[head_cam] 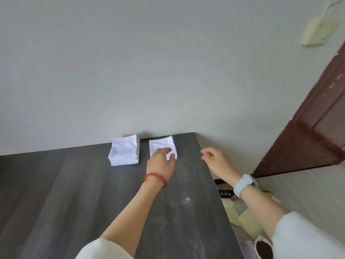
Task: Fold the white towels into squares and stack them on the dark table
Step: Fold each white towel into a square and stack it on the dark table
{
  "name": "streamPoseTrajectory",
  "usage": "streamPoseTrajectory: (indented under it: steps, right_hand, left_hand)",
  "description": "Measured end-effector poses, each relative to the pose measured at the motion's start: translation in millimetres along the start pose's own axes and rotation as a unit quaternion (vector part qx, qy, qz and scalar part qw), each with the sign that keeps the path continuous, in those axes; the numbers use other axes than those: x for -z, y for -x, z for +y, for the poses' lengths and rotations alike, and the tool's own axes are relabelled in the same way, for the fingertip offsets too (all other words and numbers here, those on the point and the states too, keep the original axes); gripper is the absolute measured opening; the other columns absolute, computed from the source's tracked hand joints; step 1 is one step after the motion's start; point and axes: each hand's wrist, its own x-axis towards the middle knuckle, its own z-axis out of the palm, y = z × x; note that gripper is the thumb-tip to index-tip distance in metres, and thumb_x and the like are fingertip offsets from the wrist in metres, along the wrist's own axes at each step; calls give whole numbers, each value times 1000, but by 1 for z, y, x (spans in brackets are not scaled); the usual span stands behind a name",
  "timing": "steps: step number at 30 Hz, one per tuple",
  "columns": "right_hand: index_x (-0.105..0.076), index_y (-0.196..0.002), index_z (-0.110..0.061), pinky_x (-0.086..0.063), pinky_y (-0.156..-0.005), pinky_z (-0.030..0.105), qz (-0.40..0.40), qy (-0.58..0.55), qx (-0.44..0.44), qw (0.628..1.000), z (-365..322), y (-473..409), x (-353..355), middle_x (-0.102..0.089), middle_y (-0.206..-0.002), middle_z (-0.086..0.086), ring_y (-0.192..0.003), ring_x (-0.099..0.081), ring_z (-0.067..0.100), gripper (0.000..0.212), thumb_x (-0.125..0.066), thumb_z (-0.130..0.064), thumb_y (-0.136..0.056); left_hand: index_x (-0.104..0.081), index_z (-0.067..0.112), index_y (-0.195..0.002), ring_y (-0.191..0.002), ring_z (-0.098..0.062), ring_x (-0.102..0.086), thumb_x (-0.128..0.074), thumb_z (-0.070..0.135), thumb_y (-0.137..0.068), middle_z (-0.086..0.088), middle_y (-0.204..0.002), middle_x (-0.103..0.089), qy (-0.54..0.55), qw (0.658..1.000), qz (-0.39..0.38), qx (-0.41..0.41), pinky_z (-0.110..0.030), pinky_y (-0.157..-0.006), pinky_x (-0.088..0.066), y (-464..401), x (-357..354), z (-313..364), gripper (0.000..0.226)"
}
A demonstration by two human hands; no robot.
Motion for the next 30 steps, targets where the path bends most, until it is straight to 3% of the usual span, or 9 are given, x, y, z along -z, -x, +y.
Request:
streamPoseTrajectory:
  steps: [5,12,15,19,22,27,30]
  right_hand:
    - [-62,-111,-10,-42,-85,25,65,10,-31,997,29,134,78,-66,-104,4,-93,-55,12,26,-43,-10,-94]
    - [-65,-105,-6,-41,-81,25,199,32,-128,971,120,304,211,-68,-102,10,-97,-62,24,21,-49,-8,-92]
    - [-64,-109,-6,-42,-84,22,258,37,-175,949,165,386,280,-66,-107,7,-99,-60,21,23,-47,-10,-93]
    - [-62,-109,-6,-42,-82,22,337,13,-244,909,243,511,363,-64,-104,6,-87,-55,15,24,-44,-9,-94]
    - [-63,-105,-7,-41,-78,20,410,-19,-294,863,307,611,426,-60,-91,-1,-89,-53,18,21,-46,-7,-94]
    - [-62,-112,-7,-45,-82,27,455,7,-391,800,391,774,525,-64,-104,7,-91,-59,21,25,-44,-14,-95]
    - [-62,-110,-8,-41,-75,22,501,4,-427,753,430,847,574,-65,-102,7,-85,-56,15,26,-43,-12,-94]
  left_hand:
    - [-56,15,-121,-111,-22,-54,-46,24,-94,-4,-124,-54,45,995,-35,-79,-37,-98,-42,109,-30,69,30]
    - [-56,14,-120,-108,-26,-57,-46,25,-93,-7,-122,-58,15,958,-156,-240,-34,-91,-45,224,-141,207,31]
    - [-57,14,-119,-108,-26,-57,-47,25,-93,-7,-120,-57,12,924,-221,-313,-35,-92,-45,289,-204,284,31]
    - [-57,13,-119,-105,-23,-57,-47,25,-94,-6,-120,-58,19,863,-299,-406,-37,-93,-45,392,-299,389,30]
    - [-58,14,-120,-104,-20,-58,-47,24,-93,-5,-119,-59,29,813,-348,-465,-35,-93,-45,484,-375,468,30]
    - [-58,14,-118,-104,-22,-57,-46,22,-94,-6,-117,-59,34,731,-429,-529,-31,-91,-45,648,-481,589,28]
    - [-58,14,-117,-103,-19,-57,-45,21,-94,-4,-115,-59,37,678,-459,-573,-31,-89,-46,726,-527,648,28]
